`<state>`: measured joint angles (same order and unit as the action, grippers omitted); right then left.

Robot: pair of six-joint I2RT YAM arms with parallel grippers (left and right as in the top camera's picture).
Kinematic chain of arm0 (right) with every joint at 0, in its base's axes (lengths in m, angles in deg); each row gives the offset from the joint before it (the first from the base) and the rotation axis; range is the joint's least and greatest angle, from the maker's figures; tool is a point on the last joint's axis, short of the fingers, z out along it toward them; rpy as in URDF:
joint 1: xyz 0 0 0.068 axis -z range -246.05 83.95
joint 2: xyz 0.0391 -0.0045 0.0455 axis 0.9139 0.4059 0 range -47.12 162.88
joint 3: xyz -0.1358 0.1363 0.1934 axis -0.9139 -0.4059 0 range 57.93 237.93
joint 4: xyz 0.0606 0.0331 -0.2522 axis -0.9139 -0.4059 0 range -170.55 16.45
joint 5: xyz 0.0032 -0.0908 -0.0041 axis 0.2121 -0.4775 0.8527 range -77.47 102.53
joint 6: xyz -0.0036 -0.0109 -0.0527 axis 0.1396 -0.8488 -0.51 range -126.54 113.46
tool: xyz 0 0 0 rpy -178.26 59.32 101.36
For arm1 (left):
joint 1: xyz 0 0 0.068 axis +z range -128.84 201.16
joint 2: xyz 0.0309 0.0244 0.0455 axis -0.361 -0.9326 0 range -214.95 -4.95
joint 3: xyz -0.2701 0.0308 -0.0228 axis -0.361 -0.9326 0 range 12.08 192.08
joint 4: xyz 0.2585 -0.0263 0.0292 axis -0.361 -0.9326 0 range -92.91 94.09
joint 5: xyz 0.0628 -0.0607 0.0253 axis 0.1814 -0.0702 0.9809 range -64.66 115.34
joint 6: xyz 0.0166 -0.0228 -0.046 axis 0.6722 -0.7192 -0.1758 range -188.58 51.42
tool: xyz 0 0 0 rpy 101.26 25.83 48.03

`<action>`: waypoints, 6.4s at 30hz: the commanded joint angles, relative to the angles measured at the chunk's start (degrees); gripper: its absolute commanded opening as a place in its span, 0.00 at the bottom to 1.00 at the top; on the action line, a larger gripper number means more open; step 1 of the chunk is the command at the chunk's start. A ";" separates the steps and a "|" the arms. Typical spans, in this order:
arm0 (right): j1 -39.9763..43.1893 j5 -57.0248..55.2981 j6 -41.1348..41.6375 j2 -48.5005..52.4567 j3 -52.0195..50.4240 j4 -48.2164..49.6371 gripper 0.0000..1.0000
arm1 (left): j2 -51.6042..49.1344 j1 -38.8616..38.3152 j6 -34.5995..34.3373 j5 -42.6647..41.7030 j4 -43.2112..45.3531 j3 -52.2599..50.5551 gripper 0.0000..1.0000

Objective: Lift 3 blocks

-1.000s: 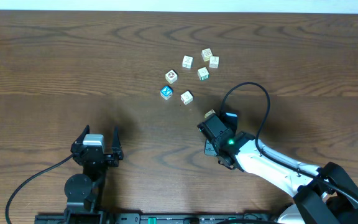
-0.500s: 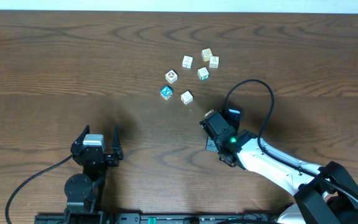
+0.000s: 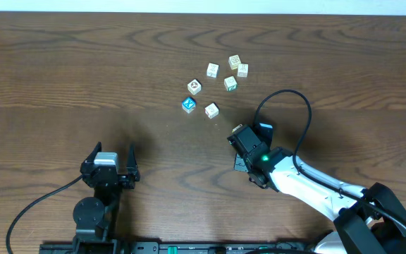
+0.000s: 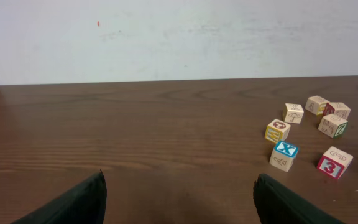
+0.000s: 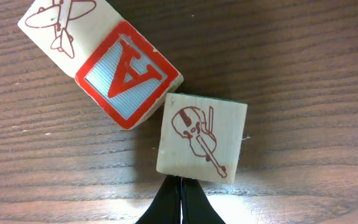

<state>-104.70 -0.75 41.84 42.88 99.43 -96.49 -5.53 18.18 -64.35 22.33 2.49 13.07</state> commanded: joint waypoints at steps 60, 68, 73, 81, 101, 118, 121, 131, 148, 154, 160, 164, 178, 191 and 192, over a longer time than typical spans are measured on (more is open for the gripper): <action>6.54 -1.46 -12.44 -58.01 1.86 -34.16 0.08 | -1.88 0.22 -9.22 -11.65 0.35 2.93 0.76; 8.61 2.12 -12.22 -57.90 4.92 -35.82 0.02 | -25.46 0.02 -9.20 -18.49 -5.49 22.91 0.76; 8.63 0.66 -12.26 -57.90 9.46 -40.52 0.06 | -44.68 0.02 -9.20 -23.30 -21.00 42.62 0.76; 8.61 0.70 -12.26 -57.90 9.79 -43.45 0.04 | -61.75 0.02 -9.68 -35.82 -29.68 53.64 0.76; 9.11 -0.20 -5.55 -53.44 -3.43 -31.80 0.01 | -73.11 -2.51 -15.34 -34.86 -29.90 53.62 0.07; 19.17 15.21 -6.62 -25.44 -7.82 -9.42 0.01 | -97.81 -16.50 -0.68 -22.51 -28.52 66.01 0.07; 19.17 16.90 -6.62 -22.45 -7.82 -7.52 0.01 | -102.01 -16.50 3.32 -23.50 -31.52 70.84 0.07; 19.17 21.11 -2.03 -19.80 -7.96 -4.26 0.01 | -111.14 -16.90 7.54 -28.09 -33.97 81.02 0.07; 19.17 21.31 4.46 -19.10 -14.12 1.46 0.01 | -117.85 -20.04 13.70 -31.08 -33.38 81.88 0.07; 19.17 19.04 7.43 -19.06 -16.50 4.76 0.01 | -117.90 -21.73 14.01 -31.08 -31.19 81.88 0.07; 19.17 17.77 7.78 -16.52 -17.20 7.96 0.01 | -117.96 -21.68 13.97 -31.08 -29.66 81.88 0.07; 19.17 17.88 8.28 -12.37 -17.20 11.32 0.01 | -118.29 -21.75 13.94 -31.21 -28.22 81.88 0.07; 19.17 20.04 8.39 -7.04 -17.20 19.34 0.01 | -120.26 -21.75 13.66 -31.82 -24.81 82.14 0.07; 19.17 20.76 8.02 -7.04 -17.20 21.66 0.01 | -125.90 -21.84 11.34 -37.22 -22.25 82.58 0.08; 19.17 21.49 7.15 -7.04 -17.20 22.45 0.01 | -125.90 -21.86 11.39 -37.62 -22.21 82.62 0.07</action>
<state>-85.82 20.30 49.86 34.86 83.27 -74.81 -130.23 -3.63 -52.44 -13.88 -19.61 94.44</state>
